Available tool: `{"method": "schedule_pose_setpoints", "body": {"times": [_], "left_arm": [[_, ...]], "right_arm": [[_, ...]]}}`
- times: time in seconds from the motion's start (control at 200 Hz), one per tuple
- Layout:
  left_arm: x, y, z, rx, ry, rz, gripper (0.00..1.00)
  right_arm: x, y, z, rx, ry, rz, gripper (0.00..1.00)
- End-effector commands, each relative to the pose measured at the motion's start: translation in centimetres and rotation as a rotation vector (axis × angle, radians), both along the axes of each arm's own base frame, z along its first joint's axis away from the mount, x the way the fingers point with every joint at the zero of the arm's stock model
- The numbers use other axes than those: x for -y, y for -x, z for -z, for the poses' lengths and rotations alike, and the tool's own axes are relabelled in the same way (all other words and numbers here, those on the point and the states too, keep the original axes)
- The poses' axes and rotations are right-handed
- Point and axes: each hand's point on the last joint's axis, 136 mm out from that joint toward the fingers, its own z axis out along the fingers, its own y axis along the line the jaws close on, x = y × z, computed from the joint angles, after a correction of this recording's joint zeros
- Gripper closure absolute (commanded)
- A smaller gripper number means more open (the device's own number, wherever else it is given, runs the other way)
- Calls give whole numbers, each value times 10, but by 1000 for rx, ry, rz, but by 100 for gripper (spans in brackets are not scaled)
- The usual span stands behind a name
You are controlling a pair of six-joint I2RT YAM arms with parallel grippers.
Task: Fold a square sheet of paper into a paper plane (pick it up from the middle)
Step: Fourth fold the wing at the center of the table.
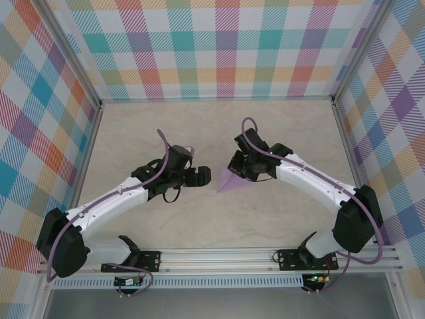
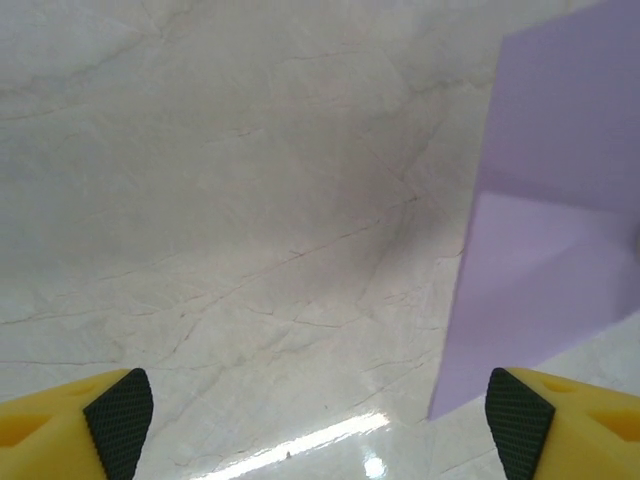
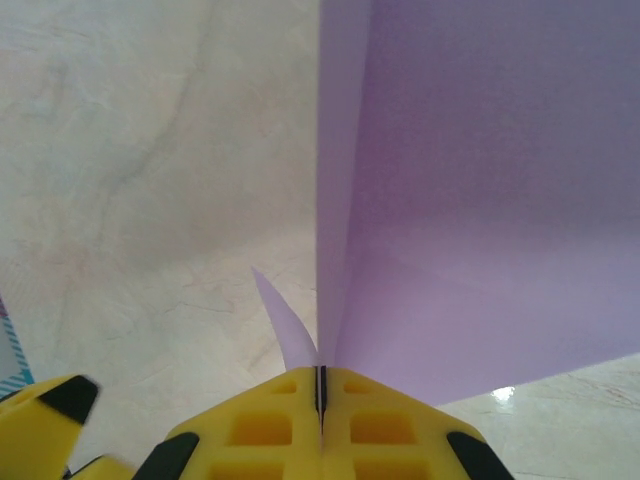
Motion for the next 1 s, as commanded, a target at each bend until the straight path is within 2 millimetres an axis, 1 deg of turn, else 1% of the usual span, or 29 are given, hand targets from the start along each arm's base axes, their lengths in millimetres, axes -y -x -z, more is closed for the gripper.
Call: {"method": "schedule_pose_setpoints", "body": {"times": [0.0,0.05,0.06,0.085,0.175,0.305,0.39,0.525,0.58,0.615,0.665,0.795,0.9,0.995], "left_arm": [[-4,2,-7,73,32,25,6],[-2,5,-4,94,49,51,2],[0,3,-7,117,62,57,2],[2,2,-7,134,73,68,0],[8,5,-2,171,81,119,0],[25,17,8,211,78,236,1],[32,22,19,227,49,294,3],[41,24,43,240,-16,377,9],[49,27,49,273,-19,422,13],[53,29,53,302,-19,451,14],[59,30,53,350,-9,481,15],[60,31,63,410,-45,534,16],[65,36,72,420,-47,595,20],[71,40,77,435,-56,644,23]], "right_arm": [[-12,5,29,-99,-47,29,100],[-17,6,37,-123,-70,45,100],[-17,6,39,-127,-73,48,100],[-18,6,42,-136,-81,58,100],[-18,7,52,-166,-89,93,100],[-16,9,65,-205,-72,137,100],[-18,11,73,-241,-74,155,100],[-21,16,80,-312,-57,165,100],[-22,19,83,-345,-56,170,100],[-24,21,84,-365,-61,175,100],[-25,25,88,-396,-65,184,100],[-28,30,95,-451,-74,198,100],[-29,31,95,-469,-76,203,100],[-25,32,92,-470,-55,208,100]]}}
